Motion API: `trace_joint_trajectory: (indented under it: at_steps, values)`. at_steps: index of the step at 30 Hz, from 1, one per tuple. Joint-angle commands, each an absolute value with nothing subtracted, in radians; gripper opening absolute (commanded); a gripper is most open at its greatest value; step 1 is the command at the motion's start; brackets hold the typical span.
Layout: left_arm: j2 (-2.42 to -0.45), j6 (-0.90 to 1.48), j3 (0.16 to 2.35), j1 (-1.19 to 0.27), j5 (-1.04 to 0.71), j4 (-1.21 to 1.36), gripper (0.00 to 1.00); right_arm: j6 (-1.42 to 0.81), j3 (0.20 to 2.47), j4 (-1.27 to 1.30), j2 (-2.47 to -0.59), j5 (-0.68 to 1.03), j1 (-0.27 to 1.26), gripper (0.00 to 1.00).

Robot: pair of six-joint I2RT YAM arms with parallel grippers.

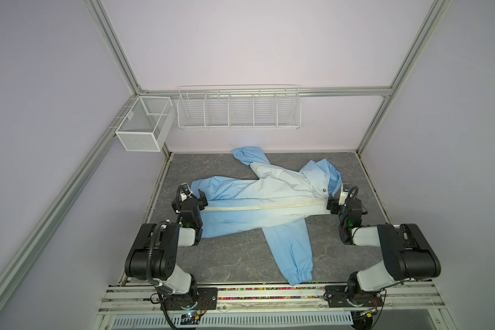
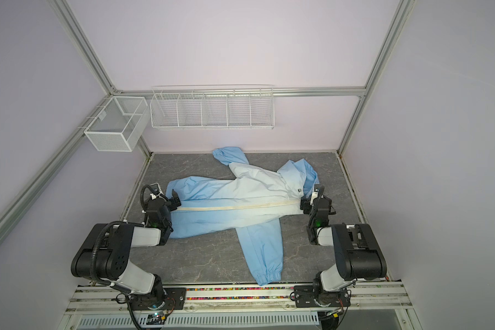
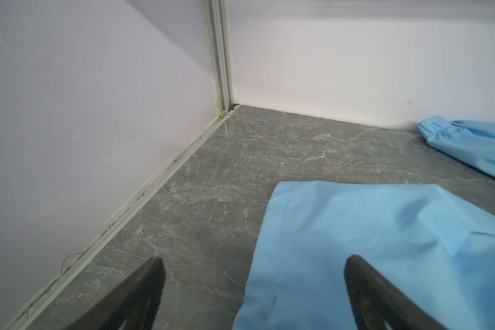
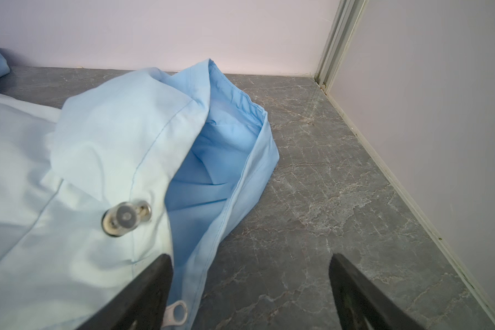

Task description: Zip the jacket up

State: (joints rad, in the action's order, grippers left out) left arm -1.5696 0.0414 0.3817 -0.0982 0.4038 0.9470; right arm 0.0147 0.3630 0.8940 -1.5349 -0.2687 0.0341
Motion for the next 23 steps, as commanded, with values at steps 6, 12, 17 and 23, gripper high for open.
trace_joint_trajectory:
  at_steps: [6, 12, 17, 23]
  values:
    - [-1.56, 0.046, 0.385, -0.095, 0.416, 0.936, 0.98, 0.018, 0.364, 0.906, -1.53, -0.3, 0.052, 0.89]
    - [-1.561, 0.046, 0.385, -0.094, 0.416, 0.936, 0.98, 0.018, 0.364, 0.91, -1.531, -0.299, 0.052, 0.89]
    - [-1.56, 0.046, 0.387, -0.094, 0.416, 0.934, 0.98, 0.007, 0.382, 0.875, -1.535, -0.244, 0.026, 0.89]
    - [-1.56, 0.046, 0.386, -0.092, 0.415, 0.933, 0.98, 0.009, 0.379, 0.877, -1.532, -0.238, 0.025, 0.88]
